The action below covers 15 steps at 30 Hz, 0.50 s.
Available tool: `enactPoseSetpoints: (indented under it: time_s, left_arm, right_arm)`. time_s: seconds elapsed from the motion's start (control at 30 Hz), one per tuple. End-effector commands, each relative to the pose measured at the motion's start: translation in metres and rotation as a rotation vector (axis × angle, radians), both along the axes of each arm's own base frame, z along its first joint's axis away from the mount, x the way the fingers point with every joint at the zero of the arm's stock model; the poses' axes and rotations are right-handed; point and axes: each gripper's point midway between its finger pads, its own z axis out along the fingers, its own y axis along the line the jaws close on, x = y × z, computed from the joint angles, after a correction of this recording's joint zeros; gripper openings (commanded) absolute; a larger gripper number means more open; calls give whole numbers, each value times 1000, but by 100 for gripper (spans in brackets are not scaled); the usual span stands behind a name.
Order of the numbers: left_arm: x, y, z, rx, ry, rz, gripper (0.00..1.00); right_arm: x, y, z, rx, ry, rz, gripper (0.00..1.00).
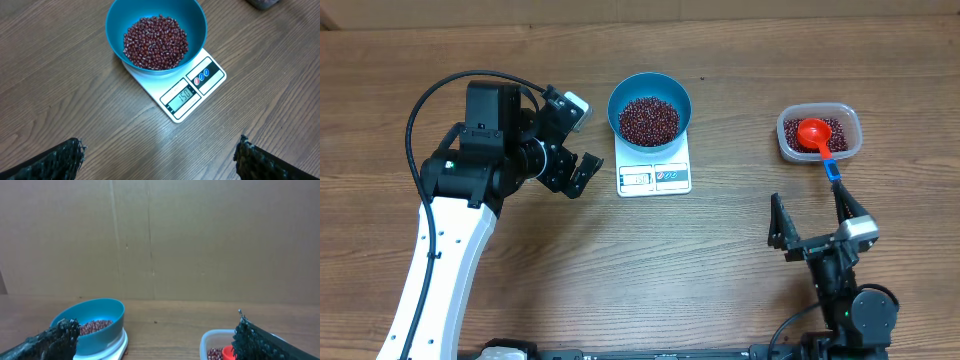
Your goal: Scoop item into bowl and weigh 150g on scale
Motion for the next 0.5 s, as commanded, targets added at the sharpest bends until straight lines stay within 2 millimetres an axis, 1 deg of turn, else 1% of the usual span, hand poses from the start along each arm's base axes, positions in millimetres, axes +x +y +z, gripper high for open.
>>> enactPoseSetpoints:
  time_s: [0.0,0.1,0.17,0.27,0.47]
  left_arm:
    - [1,1,-3,14,-5,-17,100]
    - [1,1,-3,14,-5,-17,99]
    - [1,1,-3,14,-5,-17,100]
    - [1,1,-3,14,-5,-17,99]
    - [1,1,-2,14,-6,-17,100]
  right_arm:
    - [-1,-3,-11,-1,-2,-23,100]
    - [-1,-8,-17,2,23,-47,100]
    - [1,-8,-27,-1,66,-49,100]
    - [1,-6,-56,-3,186,-38,100]
    - [2,-6,-55,-1,182,-37,100]
